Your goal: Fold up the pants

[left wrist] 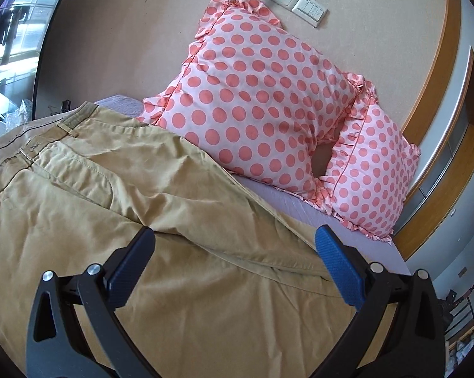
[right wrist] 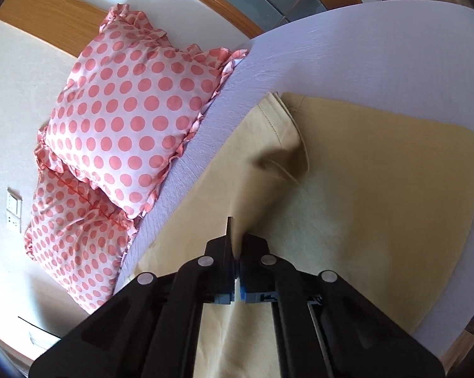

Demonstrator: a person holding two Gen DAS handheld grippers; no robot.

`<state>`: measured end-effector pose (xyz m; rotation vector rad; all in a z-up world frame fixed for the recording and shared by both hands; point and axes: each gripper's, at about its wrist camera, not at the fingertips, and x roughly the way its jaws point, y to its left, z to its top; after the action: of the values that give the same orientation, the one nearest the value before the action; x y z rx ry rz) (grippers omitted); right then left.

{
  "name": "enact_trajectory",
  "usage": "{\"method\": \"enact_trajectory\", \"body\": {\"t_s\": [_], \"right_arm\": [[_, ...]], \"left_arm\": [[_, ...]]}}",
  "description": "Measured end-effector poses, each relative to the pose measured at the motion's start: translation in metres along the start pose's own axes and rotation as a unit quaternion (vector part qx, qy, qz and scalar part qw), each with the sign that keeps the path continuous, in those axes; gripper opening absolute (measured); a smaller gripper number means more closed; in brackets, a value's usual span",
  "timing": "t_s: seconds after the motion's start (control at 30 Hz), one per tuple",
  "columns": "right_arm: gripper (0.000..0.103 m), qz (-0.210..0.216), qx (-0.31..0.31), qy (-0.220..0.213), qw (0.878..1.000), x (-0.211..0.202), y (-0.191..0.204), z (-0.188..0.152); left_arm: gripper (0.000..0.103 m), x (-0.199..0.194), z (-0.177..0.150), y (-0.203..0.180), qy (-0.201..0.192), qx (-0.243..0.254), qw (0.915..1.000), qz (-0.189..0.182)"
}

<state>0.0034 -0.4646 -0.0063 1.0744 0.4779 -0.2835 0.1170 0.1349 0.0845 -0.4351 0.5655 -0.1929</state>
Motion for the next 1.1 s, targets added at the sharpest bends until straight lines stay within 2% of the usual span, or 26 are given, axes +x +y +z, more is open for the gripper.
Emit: {"method": "enact_trajectory", "body": {"t_s": [0.03,0.07,0.13,0.23,0.33,0.4,0.43,0.47,0.5,0.53,0.57,0.63,0.77,0.93,1.1], "right_arm": [[0.001,0.028,0.005,-0.013,1.000,-0.008,-0.004,0.004],[0.001,0.037,0.001,-0.028,0.999,-0.015,-0.005,0.008],[0.001,0.045,-0.009,-0.053,0.998,-0.028,-0.007,0.015],[0.001,0.057,-0.009,-0.063,0.996,-0.037,-0.011,0.021],[0.001,0.059,-0.004,-0.061,0.996,-0.035,-0.017,0.021],[0.001,0.059,-0.001,-0.056,0.997,-0.033,-0.021,0.021],[0.001,0.060,0.001,-0.055,0.997,-0.033,-0.022,0.021],[0.001,0.061,0.002,-0.054,0.997,-0.032,-0.023,0.022],[0.001,0.062,0.003,-0.053,0.997,-0.031,-0.023,0.021],[0.001,0.063,0.003,-0.053,0.997,-0.031,-0.023,0.021],[0.001,0.066,0.002,-0.052,0.996,-0.031,-0.024,0.021],[0.001,0.067,-0.003,-0.056,0.996,-0.035,-0.023,0.021],[0.001,0.062,-0.015,-0.072,0.995,-0.049,-0.024,0.023],[0.001,0.045,-0.021,-0.085,0.995,-0.069,-0.035,0.020],[0.001,0.024,-0.012,-0.083,0.996,-0.079,-0.054,0.013]], "left_arm": [[0.101,0.006,0.008,0.003,0.006,-0.002,1.0000,0.004],[0.101,0.011,0.016,0.008,0.011,-0.006,0.9999,0.007],[0.101,0.027,0.034,0.019,0.025,-0.027,0.9993,0.010],[0.100,0.061,0.058,0.036,0.049,-0.069,0.9961,0.025],[0.092,0.105,0.075,0.049,0.080,-0.092,0.9910,0.055],[0.082,0.131,0.083,0.058,0.097,-0.110,0.9863,0.076],[0.076,0.143,0.087,0.064,0.101,-0.115,0.9843,0.087],[0.058,0.151,0.090,0.070,0.101,-0.121,0.9828,0.096],[0.029,0.157,0.092,0.076,0.101,-0.126,0.9816,0.102],[0.015,0.158,0.094,0.082,0.103,-0.133,0.9794,0.112],[0.009,0.155,0.094,0.087,0.104,-0.140,0.9783,0.111],[0.008,0.131,0.088,0.086,0.090,-0.137,0.9810,0.104],[0.007,0.047,0.060,0.073,0.048,-0.098,0.9901,0.089],[0.007,-0.055,-0.009,0.081,0.029,-0.097,0.9911,0.086],[0.007,-0.096,-0.071,0.091,0.047,-0.107,0.9873,0.108]]}}
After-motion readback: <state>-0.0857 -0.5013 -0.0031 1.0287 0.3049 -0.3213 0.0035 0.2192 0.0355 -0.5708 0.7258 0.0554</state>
